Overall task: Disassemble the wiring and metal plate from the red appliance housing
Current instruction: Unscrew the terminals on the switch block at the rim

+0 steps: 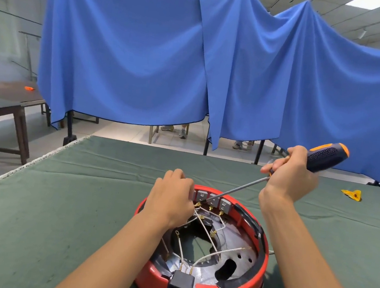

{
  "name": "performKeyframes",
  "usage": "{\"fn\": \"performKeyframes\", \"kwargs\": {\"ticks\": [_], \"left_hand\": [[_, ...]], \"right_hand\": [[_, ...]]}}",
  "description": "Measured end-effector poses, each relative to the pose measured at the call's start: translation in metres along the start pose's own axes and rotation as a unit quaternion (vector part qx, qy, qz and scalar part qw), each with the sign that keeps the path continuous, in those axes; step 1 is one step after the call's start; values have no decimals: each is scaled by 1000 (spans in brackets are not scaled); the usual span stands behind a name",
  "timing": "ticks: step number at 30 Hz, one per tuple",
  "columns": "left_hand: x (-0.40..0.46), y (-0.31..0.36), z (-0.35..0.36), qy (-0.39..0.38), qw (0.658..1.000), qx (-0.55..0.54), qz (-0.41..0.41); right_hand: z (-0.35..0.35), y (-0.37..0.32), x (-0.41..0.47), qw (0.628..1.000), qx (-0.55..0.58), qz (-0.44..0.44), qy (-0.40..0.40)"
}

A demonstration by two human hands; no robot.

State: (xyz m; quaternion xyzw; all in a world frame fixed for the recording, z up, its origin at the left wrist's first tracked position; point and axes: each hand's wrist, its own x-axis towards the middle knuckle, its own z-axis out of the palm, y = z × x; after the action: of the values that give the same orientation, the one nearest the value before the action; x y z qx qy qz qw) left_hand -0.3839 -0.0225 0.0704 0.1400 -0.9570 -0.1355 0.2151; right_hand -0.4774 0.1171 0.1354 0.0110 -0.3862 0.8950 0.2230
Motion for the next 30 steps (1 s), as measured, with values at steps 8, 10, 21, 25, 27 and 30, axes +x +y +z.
{"fn": "performKeyframes", "kwargs": {"ticks": [8, 10, 21, 25, 27, 30], "left_hand": [[-2, -1, 1, -33, 999, 29, -13], [-5, 0, -1, -48, 997, 58, 4], [-18, 16, -1, -54, 966, 233, 95], [-21, 18, -1, -53, 962, 243, 113], [-22, 19, -4, -61, 963, 235, 112], [-20, 18, -13, -84, 970, 204, 100]], "right_hand": [[-7, -4, -5, 999, -17, -8, -35], [-9, -3, -8, 999, -13, -7, -42], [-13, -4, -6, 998, -26, 9, -54], [-14, -4, -5, 998, -30, 18, -52], [-15, -3, -5, 998, -35, 20, -53], [-15, -4, -6, 998, -39, 23, -54]]}}
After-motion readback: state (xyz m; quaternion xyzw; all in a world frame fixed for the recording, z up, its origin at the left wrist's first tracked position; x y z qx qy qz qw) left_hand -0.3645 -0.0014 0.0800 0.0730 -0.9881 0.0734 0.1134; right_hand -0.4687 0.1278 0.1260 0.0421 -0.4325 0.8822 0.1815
